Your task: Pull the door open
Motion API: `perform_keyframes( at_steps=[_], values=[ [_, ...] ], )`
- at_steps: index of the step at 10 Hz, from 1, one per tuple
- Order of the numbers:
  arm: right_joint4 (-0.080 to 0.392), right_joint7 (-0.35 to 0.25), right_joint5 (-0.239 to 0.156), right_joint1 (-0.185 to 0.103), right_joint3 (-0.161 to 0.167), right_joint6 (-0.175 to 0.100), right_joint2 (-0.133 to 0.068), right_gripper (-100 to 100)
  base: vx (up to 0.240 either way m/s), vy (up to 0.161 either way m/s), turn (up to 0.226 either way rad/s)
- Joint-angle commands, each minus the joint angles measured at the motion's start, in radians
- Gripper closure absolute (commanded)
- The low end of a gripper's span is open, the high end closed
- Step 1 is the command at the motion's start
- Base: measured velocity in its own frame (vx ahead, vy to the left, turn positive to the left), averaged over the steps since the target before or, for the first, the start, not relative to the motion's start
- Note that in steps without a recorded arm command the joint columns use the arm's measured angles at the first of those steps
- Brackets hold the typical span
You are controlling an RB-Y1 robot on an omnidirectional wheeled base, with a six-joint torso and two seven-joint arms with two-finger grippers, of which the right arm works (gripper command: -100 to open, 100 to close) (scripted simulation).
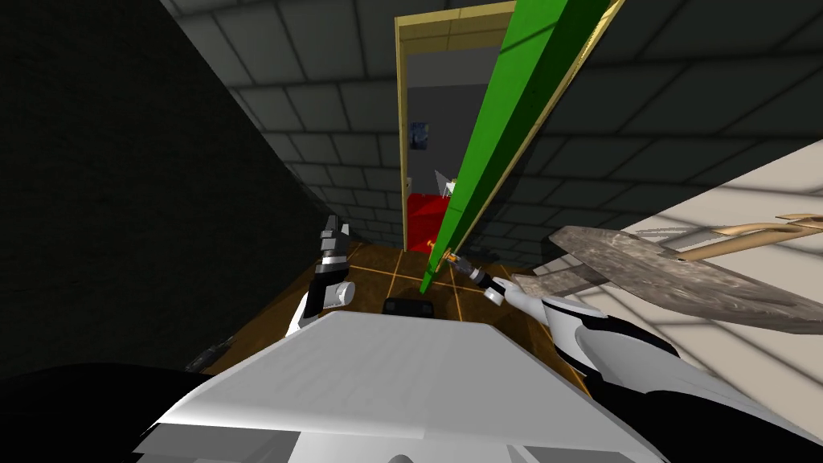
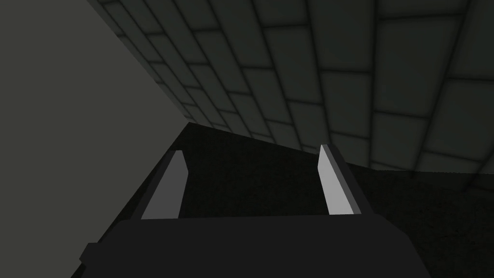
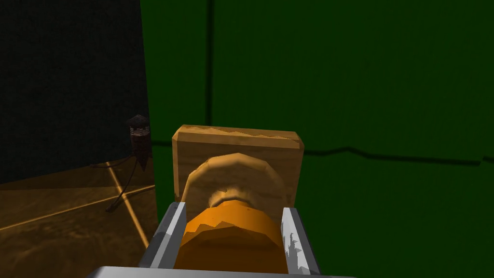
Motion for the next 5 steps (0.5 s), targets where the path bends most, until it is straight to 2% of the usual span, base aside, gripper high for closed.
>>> perform_keyframes(
  at_steps=[1, 5],
  values=[
    [0.008, -0.006, 0.018, 0.011, 0.018, -0.038, 0.001, 100, -0.015, -0.035, -0.058],
    [0.042, -0.027, 0.053, 0.013, 0.047, -0.117, -0.007, 100, -0.005, -0.04, -0.049]
  ],
)
